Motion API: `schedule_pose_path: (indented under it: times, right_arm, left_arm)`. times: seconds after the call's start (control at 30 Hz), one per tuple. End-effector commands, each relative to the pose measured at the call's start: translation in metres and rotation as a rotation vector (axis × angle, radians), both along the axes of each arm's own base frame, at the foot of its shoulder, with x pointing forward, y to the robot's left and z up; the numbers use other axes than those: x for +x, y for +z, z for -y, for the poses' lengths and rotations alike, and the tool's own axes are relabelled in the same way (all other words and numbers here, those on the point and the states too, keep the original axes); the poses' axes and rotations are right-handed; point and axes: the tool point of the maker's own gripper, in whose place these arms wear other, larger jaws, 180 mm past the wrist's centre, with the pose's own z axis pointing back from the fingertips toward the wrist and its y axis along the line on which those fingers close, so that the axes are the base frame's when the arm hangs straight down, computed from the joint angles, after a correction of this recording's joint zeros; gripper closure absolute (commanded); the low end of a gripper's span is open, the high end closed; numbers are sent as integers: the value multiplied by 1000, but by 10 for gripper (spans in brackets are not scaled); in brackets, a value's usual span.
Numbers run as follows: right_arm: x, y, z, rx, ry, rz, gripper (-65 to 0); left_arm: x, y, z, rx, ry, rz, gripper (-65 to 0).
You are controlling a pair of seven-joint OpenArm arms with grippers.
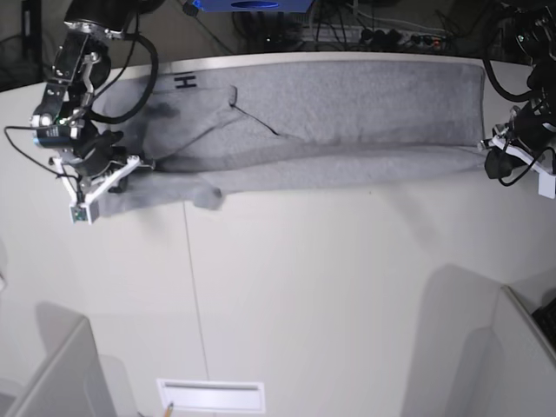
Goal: Fold the T-shirt properly
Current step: 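Lift the gripped edge and fold it over onto the collar edge, then open both grippers and release the folded edge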
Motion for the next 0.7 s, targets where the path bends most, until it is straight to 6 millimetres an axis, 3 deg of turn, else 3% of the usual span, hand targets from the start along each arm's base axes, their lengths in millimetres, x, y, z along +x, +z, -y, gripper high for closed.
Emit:
schedule_pose_path:
  times: [0.0,0.3,0.43,0.67]
  right_arm:
    - [4,12,3,5,-5,49,0]
    - [-25,7,16,2,-53,8,0]
    - [-37,-5,4,43,-61,-28,0]
    - [-48,-12,0,54,-65,-58,0]
  left_arm:
    - [0,9,-3,23,-15,22,0]
    - [-3,7,-4,34,-23,5,0]
    - [-6,6,-5,47,-34,-10,0]
    - [-20,-4,-5,45,-34,-61,0]
